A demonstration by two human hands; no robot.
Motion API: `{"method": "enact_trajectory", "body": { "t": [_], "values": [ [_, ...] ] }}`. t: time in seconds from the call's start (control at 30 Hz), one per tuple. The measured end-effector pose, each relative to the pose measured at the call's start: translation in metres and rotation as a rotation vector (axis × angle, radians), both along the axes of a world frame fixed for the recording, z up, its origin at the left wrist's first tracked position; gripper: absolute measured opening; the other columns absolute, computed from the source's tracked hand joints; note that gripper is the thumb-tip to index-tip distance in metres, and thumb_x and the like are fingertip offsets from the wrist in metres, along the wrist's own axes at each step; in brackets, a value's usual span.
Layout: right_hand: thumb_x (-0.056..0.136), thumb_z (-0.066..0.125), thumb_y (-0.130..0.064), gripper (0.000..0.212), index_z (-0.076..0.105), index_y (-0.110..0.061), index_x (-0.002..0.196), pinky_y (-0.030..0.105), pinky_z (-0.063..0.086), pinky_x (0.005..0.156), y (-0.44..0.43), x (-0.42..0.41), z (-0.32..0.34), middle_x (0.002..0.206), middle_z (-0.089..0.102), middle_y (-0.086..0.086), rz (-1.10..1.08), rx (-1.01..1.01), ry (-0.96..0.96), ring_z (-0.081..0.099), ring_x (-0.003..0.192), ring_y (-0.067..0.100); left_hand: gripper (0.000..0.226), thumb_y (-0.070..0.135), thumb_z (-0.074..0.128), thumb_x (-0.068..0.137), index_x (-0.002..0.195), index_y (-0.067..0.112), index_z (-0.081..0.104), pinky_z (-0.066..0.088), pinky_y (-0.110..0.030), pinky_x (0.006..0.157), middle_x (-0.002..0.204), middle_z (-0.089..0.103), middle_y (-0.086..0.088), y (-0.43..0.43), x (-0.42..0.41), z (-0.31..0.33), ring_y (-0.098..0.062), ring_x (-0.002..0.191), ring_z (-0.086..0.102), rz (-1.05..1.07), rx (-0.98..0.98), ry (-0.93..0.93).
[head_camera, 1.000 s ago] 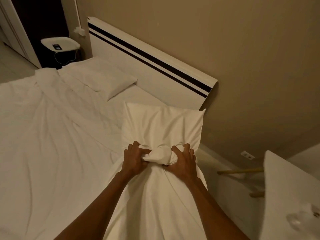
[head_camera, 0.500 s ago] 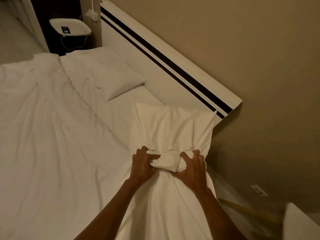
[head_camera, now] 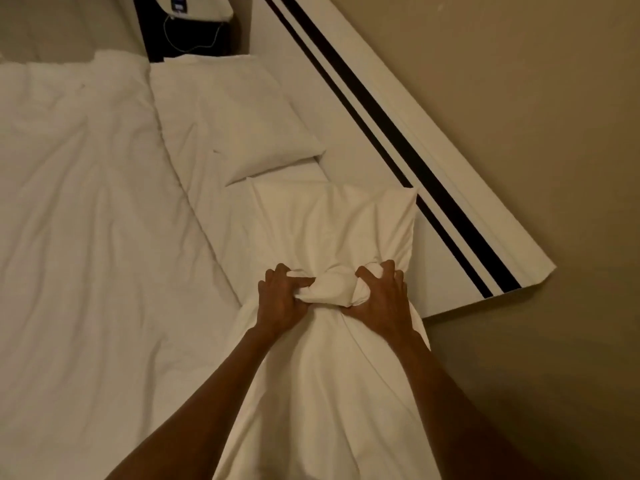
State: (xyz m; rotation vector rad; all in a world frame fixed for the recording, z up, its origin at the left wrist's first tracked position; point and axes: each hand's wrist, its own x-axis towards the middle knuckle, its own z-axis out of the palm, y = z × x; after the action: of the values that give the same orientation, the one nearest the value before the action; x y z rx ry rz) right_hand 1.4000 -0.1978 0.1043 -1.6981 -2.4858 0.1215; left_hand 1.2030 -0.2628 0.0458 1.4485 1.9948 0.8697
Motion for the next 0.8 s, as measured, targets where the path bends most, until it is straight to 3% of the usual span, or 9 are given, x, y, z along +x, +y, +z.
{"method": "enact_trajectory", "body": {
  "t": [0.2, 0.43, 0.6, 0.8],
  "values": [
    [0.048, 0.082, -0.067, 0.074, 0.060, -0.029, 0.107, 0.044, 0.048, 0.077, 0.130, -0.004, -0.002, 0.111, 0.043, 0.008, 0.138, 0.017, -0.015, 0.045, 0.092, 0.030, 0.036, 0.026, 0.063, 0.078, 0.112, 0.036, 0.071, 0.025, -0.034, 0.076, 0.096, 0.049, -0.004, 0.099, 0.008, -0.001, -0.028, 0.089, 0.044, 0.134, -0.033, -0.042],
    [0.048, 0.082, -0.066, 0.075, 0.061, -0.027, 0.107, 0.045, 0.047, 0.078, 0.247, -0.024, -0.015, 0.111, 0.044, 0.011, 0.238, 0.047, -0.019, 0.046, 0.094, 0.032, 0.048, 0.033, 0.048, 0.072, 0.115, 0.037, 0.069, 0.024, -0.033, 0.077, 0.098, 0.050, -0.005, 0.197, 0.004, -0.015, -0.029, 0.094, 0.044, 0.238, -0.031, -0.116],
    [0.053, 0.082, -0.064, 0.070, 0.060, -0.028, 0.108, 0.047, 0.045, 0.083, 0.295, -0.042, -0.041, 0.116, 0.044, 0.012, 0.254, 0.033, -0.056, 0.047, 0.099, 0.034, 0.039, 0.020, 0.063, 0.080, 0.115, 0.035, 0.069, 0.025, -0.032, 0.078, 0.104, 0.052, -0.006, 0.241, -0.002, -0.050, -0.030, 0.098, 0.046, 0.297, -0.058, -0.161],
    [0.056, 0.078, -0.065, 0.067, 0.060, -0.029, 0.109, 0.044, 0.046, 0.081, 0.340, -0.071, -0.091, 0.117, 0.044, 0.012, 0.255, -0.009, -0.113, 0.046, 0.097, 0.031, 0.044, 0.015, 0.066, 0.076, 0.116, 0.035, 0.069, 0.034, -0.036, 0.080, 0.107, 0.054, -0.007, 0.277, -0.021, -0.104, -0.031, 0.097, 0.048, 0.303, -0.102, -0.200]
  ]
}}
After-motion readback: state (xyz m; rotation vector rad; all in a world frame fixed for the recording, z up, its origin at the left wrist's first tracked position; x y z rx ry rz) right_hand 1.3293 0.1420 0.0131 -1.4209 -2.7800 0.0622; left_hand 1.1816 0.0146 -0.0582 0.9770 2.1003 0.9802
